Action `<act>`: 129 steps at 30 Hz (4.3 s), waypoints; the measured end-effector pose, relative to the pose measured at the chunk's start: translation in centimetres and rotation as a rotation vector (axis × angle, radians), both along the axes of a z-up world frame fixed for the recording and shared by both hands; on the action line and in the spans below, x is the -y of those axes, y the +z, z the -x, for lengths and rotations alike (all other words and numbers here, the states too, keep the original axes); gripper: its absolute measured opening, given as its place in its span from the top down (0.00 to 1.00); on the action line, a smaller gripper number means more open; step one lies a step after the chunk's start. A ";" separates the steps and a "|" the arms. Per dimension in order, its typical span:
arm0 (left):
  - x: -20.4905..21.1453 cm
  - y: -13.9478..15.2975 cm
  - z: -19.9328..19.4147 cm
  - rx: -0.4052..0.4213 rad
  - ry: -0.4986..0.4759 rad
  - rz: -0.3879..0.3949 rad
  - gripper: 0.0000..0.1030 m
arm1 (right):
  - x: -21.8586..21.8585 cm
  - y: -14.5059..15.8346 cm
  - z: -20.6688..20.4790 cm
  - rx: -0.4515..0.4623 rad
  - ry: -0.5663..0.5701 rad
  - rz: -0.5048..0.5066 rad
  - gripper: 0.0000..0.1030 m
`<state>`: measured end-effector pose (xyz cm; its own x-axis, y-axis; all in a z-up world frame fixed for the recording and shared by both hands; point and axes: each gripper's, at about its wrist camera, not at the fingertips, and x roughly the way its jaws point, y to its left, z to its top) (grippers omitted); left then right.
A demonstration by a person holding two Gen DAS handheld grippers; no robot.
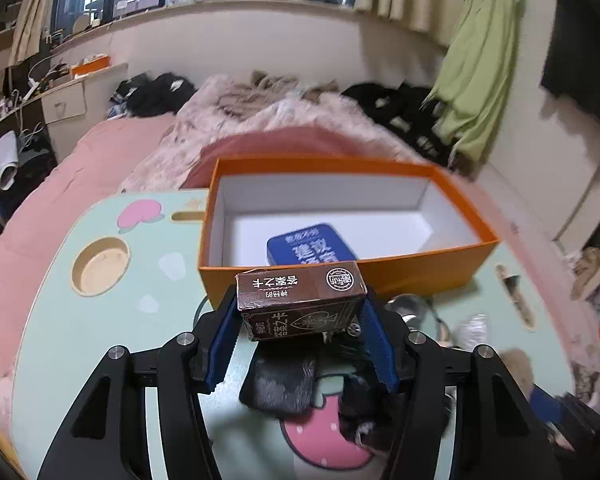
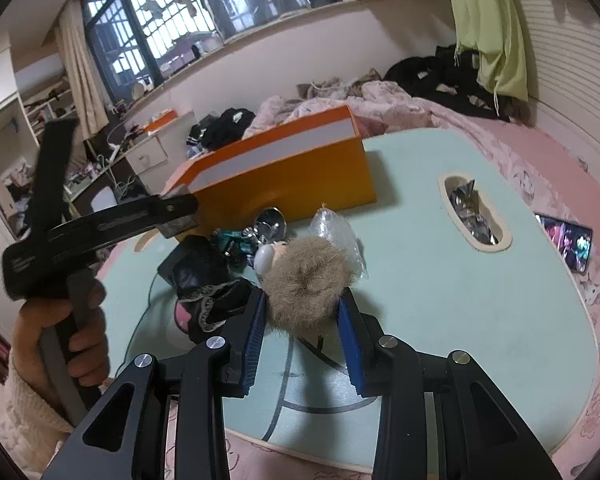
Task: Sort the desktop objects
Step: 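Place the brown pompom into the box with the right gripper while the left gripper places the carton, then drop the black case into the box with left gripper while right adds the bubble-wrapped item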
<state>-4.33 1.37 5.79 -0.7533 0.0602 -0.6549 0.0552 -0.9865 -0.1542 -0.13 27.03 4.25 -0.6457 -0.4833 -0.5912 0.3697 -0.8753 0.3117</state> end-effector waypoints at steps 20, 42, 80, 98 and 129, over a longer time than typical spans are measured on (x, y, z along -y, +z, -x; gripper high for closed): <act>2.9 2.5 8.0 0.008 0.011 -0.125 0.39 | 6.8 4.8 15.2 0.021 0.024 -0.081 0.44; 0.3 -4.1 -6.0 0.196 -0.165 0.102 0.23 | 2.5 -2.3 0.4 0.059 -0.001 -0.353 0.14; 1.5 -4.5 -5.4 0.216 -0.159 0.026 0.13 | 2.4 -3.7 -0.1 0.024 -0.026 -0.390 0.00; 0.9 -4.2 -0.7 0.144 -0.228 0.046 0.61 | -0.9 -0.2 2.2 -0.012 -0.116 -0.209 0.17; 1.2 2.9 6.2 -0.014 -0.183 -0.112 0.51 | 7.6 5.7 14.8 -0.055 -0.050 -0.184 0.50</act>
